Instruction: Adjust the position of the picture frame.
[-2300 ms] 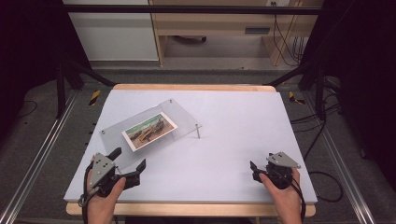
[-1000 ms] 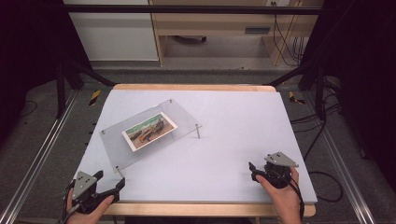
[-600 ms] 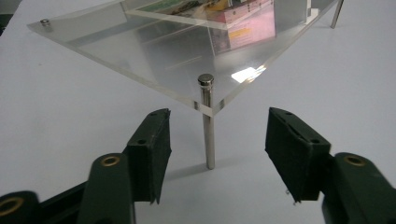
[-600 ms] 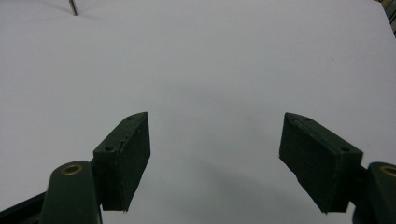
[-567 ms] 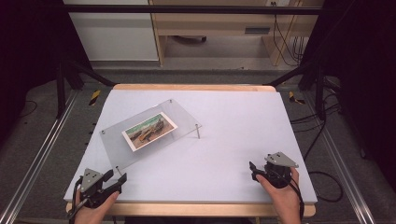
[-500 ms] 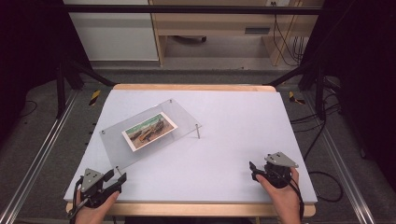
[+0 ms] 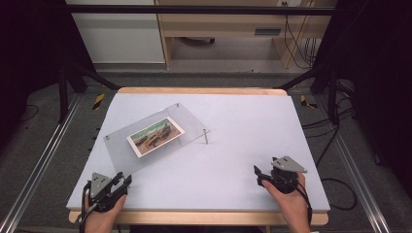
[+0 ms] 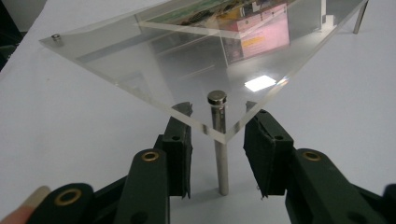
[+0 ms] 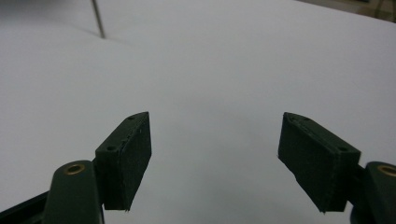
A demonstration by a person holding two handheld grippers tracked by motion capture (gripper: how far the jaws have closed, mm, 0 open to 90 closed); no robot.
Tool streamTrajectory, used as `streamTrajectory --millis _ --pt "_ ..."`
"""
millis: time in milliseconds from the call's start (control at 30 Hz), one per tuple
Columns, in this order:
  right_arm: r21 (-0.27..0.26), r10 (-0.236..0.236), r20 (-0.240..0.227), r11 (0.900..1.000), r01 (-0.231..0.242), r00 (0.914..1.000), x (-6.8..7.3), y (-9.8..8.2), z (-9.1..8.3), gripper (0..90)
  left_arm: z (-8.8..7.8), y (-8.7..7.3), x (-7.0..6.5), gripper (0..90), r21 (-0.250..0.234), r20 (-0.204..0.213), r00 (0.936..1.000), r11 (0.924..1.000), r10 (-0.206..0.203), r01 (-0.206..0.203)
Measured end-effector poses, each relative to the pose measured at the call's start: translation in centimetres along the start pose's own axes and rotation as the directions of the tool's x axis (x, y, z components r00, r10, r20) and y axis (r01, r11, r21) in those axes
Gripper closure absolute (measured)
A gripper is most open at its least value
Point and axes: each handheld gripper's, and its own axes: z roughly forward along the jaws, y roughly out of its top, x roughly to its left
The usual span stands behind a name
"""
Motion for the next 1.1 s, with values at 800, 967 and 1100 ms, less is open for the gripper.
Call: streamTrajectory --millis 800,967,1100 --pt "-0.021 -0.118 -0.222 0.993 0.116 0.9678 7.4 8.1 13.2 57.9 -0.2 0.1 0.5 69.5 -0.008 -0.007 0.9990 0.9990 -0.044 0.044" --pt "-0.002 -0.100 -0.233 0.995 0.102 0.9672 7.8 8.0 14.9 59.8 -0.2 0.2 0.6 71.9 0.000 0.015 0.9978 0.9979 -0.065 0.065" --pt "-0.012 -0.082 -0.255 0.997 0.081 0.9635 8.0 8.0 15.7 62.4 -0.3 0.3 0.7 73.3 0.004 0.025 0.9973 0.9976 -0.070 0.070"
